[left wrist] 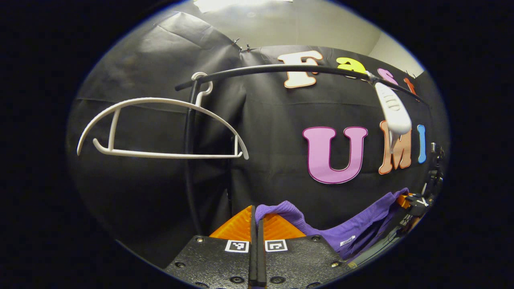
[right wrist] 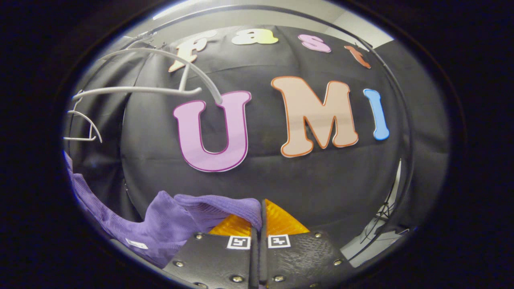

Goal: Grasp the clothes on the hanger with both hands and then place them into the laundry hamper below.

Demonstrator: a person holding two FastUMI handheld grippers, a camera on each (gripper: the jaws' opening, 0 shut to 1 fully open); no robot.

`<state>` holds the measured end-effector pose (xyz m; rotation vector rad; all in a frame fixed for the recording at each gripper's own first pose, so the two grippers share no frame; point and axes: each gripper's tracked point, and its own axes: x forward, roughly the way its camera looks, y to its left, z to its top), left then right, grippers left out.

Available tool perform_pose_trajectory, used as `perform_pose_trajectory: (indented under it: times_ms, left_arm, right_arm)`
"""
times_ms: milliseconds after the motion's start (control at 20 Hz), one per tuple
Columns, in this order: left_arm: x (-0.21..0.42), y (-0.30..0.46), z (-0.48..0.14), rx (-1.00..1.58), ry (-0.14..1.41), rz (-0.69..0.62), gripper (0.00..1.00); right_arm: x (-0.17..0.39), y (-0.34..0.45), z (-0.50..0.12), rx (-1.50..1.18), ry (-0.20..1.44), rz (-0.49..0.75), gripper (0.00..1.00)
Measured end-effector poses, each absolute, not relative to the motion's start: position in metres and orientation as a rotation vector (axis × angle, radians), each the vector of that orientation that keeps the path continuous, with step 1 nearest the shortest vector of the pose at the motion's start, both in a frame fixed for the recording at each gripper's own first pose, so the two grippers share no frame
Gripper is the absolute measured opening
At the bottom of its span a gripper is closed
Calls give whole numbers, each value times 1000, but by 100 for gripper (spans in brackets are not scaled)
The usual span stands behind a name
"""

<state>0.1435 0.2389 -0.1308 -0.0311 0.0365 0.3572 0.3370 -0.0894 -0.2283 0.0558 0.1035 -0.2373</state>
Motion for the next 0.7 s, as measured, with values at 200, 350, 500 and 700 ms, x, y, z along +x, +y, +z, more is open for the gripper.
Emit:
perform_pose_trajectory:
  times_ms: [200,350,500,700]
  left_arm:
    - [130,226,-120,-41,30,338,0]
    - [121,210,-109,-56,14,312,0]
    - [116,184,-100,-57,-20,285,1]
    - [113,139,-103,-60,-12,206,0]
  right_arm:
    - [310,-85,-184,48,41,-222,2]
    - [286,-81,-151,9,-10,-217,2]
    - [269,-69,-126,5,-45,-190,1]
    - [242,-51,-106,2,-68,-154,1]
